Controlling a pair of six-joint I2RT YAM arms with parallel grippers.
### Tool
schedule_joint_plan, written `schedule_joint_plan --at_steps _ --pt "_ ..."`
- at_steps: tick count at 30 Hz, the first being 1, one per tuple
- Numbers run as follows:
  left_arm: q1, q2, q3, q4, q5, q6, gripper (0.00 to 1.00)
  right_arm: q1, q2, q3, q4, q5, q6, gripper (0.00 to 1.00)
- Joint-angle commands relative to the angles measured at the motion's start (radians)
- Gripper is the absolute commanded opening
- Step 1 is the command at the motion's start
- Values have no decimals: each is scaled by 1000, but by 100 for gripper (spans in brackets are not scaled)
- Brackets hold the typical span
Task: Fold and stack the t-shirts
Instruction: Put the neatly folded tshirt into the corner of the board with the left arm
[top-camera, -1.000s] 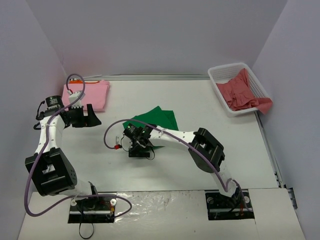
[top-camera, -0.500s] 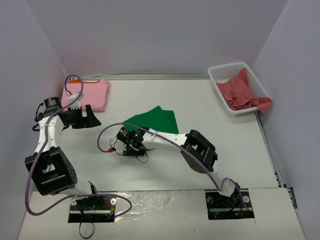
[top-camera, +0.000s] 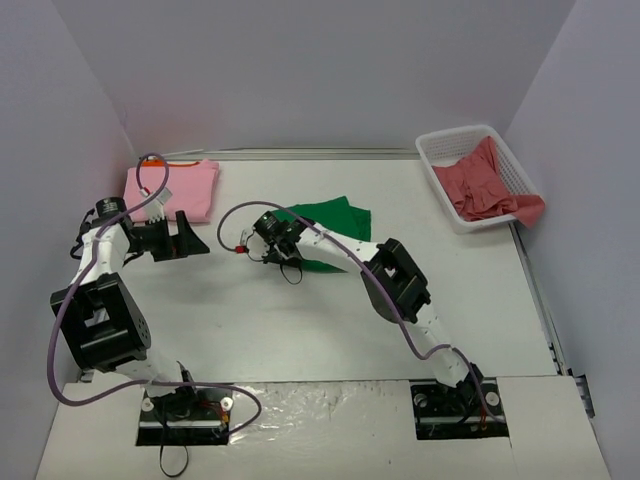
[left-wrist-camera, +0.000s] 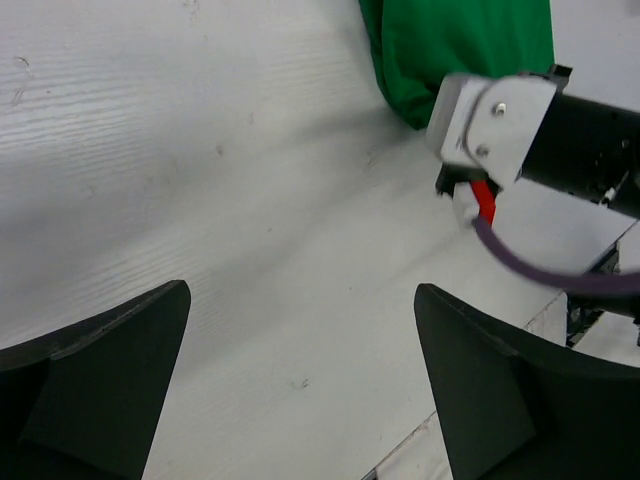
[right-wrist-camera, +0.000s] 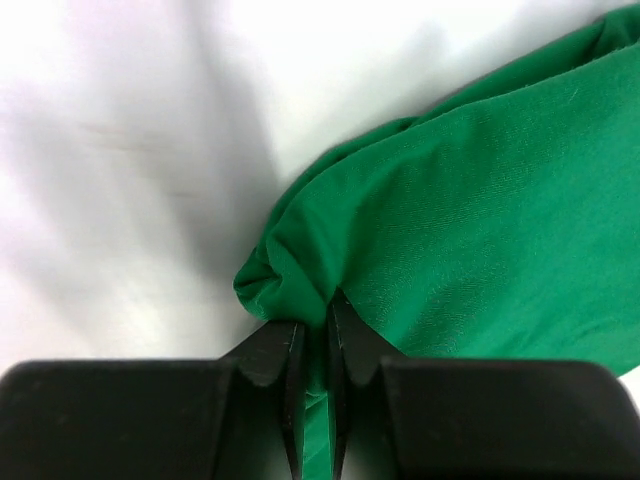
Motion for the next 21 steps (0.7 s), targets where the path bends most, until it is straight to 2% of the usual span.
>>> schedule_joint_plan --at_steps 1,3,5,10,11,13,14,16,17,21 --pt "6 22 70 -15 96 -10 95 -79 60 32 -109 1 -1 0" --pt "3 58 84 5 136 -54 97 -98 46 45 -118 2 -8 0" --pt "-3 107 84 64 180 -111 94 -99 14 52 -126 8 -16 0" --pt "-89 202 104 178 266 -325 94 -95 -47 63 -156 5 -19 0" --pt "-105 216 95 275 263 -435 94 -92 -56 59 -162 1 -19 0" --pt "-151 236 53 458 251 -561 94 -78 -78 51 -169 -1 -17 0" --pt "-170 243 39 523 242 -689 94 -72 -84 43 -172 -2 -17 0" --pt "-223 265 4 649 225 -819 94 -58 -101 39 -170 5 -16 0" --pt "-242 292 -2 772 207 -929 94 -46 -104 37 -172 5 -14 0" --pt "-322 377 10 875 176 -1079 94 -29 -116 37 -173 19 -13 0"
